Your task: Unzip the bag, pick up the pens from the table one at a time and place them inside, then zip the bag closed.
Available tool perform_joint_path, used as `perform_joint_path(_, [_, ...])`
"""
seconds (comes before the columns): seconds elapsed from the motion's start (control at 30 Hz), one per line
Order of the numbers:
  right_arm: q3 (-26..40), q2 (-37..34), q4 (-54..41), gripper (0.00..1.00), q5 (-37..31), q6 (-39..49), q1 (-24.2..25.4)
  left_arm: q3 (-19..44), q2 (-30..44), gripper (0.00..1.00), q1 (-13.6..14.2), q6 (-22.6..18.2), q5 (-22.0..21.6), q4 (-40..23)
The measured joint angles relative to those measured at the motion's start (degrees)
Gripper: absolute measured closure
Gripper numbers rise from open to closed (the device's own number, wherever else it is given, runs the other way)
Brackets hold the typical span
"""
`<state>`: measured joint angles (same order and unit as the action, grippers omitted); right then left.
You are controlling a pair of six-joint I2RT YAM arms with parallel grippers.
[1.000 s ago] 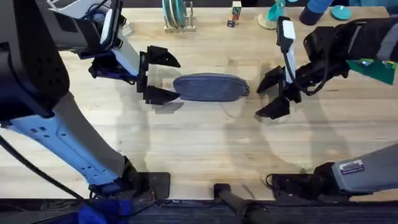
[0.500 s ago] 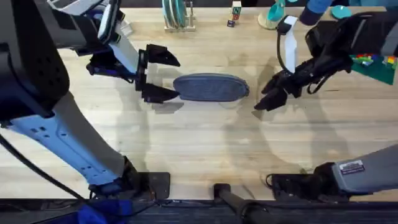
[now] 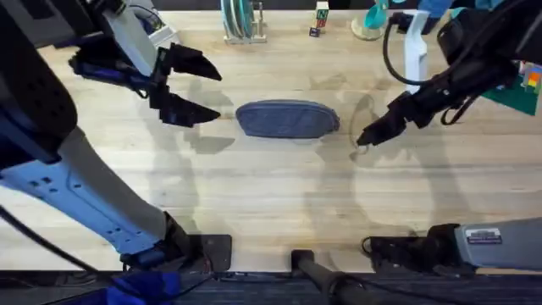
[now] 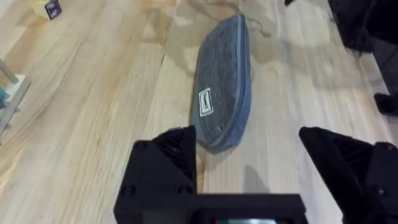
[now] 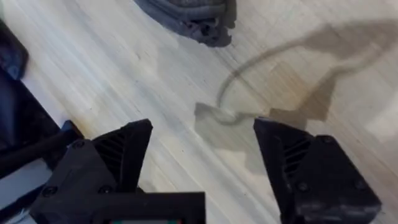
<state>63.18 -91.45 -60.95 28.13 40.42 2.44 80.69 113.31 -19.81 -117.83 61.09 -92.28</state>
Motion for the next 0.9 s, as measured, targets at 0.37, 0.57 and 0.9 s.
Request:
perform_joint_path(0.37, [0.11,10.25,-1.31,0.005,-3.29,-8.2,0.0,4.43,-7.22,0.002,-0.55,16.76,-10.24,-0.52])
perform_joint_path(0.57, [0.11,17.28,-3.78,0.005,-5.15,-11.55,0.0,4.46,-13.48,0.002,-0.55,26.03,-16.04,-0.53])
perform_joint_path(0.9, [0.11,28.24,-4.36,0.005,-8.12,-14.58,-0.02,4.46,-31.6,0.002,-0.55,41.31,-23.65,-0.95])
